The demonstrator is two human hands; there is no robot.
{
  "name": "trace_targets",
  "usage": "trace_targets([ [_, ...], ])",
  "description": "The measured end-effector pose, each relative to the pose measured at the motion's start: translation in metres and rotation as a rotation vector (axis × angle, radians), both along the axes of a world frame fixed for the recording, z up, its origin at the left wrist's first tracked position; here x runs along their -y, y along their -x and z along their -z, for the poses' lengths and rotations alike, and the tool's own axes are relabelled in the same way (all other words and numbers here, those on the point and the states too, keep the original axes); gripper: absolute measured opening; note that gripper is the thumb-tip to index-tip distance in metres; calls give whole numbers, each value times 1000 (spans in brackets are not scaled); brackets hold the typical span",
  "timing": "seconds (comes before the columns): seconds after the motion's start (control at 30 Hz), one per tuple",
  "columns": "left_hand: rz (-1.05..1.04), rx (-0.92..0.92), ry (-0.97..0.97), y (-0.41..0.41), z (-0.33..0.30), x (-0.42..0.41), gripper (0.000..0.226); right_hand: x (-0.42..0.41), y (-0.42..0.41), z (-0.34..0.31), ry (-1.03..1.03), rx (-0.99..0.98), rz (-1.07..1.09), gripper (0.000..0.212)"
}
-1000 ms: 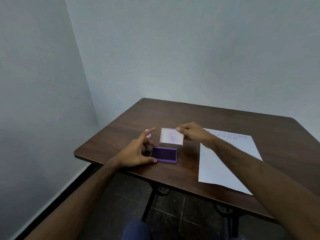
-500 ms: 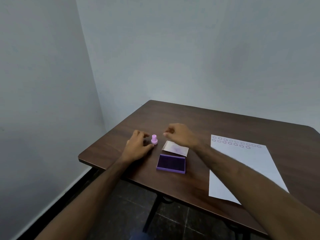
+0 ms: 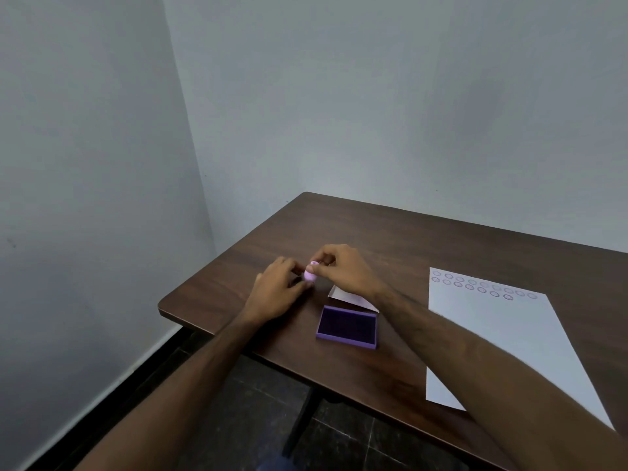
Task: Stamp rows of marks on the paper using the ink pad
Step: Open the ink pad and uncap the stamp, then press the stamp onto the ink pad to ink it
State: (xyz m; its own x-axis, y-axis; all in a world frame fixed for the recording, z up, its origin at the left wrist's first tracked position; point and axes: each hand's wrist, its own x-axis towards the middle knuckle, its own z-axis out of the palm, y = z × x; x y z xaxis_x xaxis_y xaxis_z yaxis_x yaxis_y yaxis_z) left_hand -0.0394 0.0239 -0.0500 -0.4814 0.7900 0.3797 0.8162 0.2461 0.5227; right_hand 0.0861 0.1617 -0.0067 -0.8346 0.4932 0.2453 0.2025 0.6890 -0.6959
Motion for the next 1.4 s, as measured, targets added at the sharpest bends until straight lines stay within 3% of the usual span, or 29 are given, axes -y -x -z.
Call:
trace_targets([
  [0.13,111,252,-172,-4,-7,5,17,-6,-10,-3,226,-68,-35,16],
  [0.27,164,424,-286,-6,-12,10,19,-7,-14,0,363,-114,-94,18],
  [0.5,176,430,-264,-7,-13,12,19,-6,-19,-2,379,-88,-136,11],
  [0.67,167,466,-315,-4,-13,16,19,-12,-35,-7,547,-227,-53,16],
  [0.8,156,333,-182,-3,-10,12,30,-26,-57,-10,696,-331,44,11],
  [1.13,32,86,35,2,-2,-3,15,-29,-101,-7,847,-294,4,18],
  [1.3,-42,8,146,-5,-8,1,29,-14,-114,-12,642,-138,31,20],
  [1.4,70,-9,-21,-21,-13,16,34,-4,-122,-18,431,4,-13,21],
])
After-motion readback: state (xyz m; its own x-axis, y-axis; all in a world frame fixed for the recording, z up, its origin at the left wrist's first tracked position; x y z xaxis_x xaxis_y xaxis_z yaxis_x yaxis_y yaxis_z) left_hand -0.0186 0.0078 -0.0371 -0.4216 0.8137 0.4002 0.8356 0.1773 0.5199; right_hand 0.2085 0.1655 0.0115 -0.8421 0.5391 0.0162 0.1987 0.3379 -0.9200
